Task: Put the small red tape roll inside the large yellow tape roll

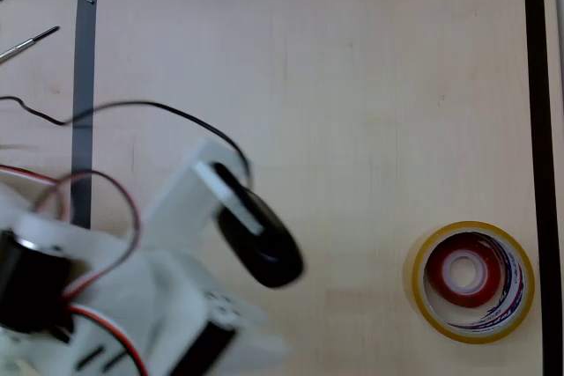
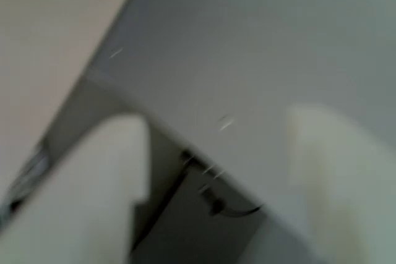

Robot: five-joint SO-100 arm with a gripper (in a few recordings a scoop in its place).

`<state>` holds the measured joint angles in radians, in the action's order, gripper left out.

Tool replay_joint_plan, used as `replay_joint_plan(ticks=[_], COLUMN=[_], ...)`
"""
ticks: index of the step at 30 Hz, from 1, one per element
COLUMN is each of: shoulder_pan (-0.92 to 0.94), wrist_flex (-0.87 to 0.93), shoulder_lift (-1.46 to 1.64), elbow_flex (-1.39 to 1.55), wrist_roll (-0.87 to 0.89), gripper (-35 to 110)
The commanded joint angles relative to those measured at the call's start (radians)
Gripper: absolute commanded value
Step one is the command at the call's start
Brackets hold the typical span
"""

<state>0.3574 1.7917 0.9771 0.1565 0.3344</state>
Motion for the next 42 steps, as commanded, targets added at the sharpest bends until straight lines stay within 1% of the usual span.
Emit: replay_joint_plan(ticks=[1, 3, 5, 7, 8, 10, 12, 15, 17, 21, 25, 29, 31, 33, 37, 42], shoulder_pan=[-0.078, -0.140, -0.196, -0.232, -0.239, -0.238, -0.219, -0.184, -0.189, -0.250, -0.282, -0.341, -0.318, -0.345, -0.365, -0.449], wrist_flex=[-0.003, -0.097, -0.252, -0.445, -0.485, -0.472, -0.419, -0.433, -0.471, -0.474, -0.465, -0.417, -0.422, -0.417, -0.474, -0.500], shoulder_lift=[0.537, 0.746, 1.014, 1.281, 1.374, 1.442, 1.448, 1.574, 1.713, 1.976, 2.146, 2.355, 2.356, 2.356, 2.356, 2.359], elbow_flex=[0.580, 0.862, 1.183, 1.491, 1.589, 1.671, 1.710, 1.858, 1.994, 2.249, 2.382, 2.565, 2.568, 2.617, 2.734, 2.841], wrist_roll=[-0.061, -0.095, -0.095, -0.094, -0.094, -0.087, -0.086, -0.095, -0.149, -0.235, -0.356, -0.400, -0.399, -0.400, -0.402, -0.396], gripper=[11, 10, 9, 6, 4, 0, 0, 0, 0, 0, 0, 0, 0, 0, 0, 0])
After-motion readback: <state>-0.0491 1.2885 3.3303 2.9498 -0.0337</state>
